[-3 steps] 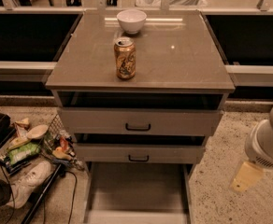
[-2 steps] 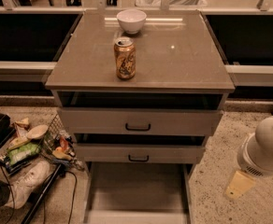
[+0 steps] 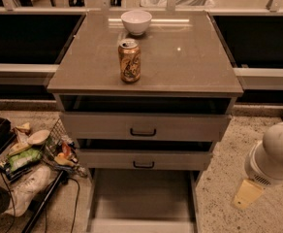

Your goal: Close bottom drawer

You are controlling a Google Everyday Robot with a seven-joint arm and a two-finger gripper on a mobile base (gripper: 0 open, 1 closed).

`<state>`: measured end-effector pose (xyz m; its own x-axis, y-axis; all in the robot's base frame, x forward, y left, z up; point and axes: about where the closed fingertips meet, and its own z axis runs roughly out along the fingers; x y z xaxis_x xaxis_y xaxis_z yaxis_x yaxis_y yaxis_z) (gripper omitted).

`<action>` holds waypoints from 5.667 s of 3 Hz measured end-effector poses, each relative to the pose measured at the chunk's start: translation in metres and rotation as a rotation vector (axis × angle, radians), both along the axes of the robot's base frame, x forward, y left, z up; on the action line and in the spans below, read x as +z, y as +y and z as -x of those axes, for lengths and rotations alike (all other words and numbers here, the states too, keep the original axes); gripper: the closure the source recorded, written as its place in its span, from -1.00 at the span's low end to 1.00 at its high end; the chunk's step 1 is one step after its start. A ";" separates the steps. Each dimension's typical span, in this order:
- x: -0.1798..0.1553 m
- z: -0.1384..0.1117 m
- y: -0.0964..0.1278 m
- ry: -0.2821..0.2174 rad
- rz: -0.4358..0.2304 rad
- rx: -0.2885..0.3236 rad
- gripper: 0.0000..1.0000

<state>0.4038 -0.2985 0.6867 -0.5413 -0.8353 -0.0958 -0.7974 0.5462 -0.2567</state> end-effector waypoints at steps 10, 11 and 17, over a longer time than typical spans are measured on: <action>-0.433 0.141 -0.029 0.268 -0.128 0.128 1.00; -0.485 0.178 -0.008 0.281 -0.203 0.167 1.00; -0.623 0.087 0.127 0.117 -0.367 0.363 1.00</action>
Offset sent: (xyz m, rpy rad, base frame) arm -0.0046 -0.0594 -0.2641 -0.0355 0.1099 0.0441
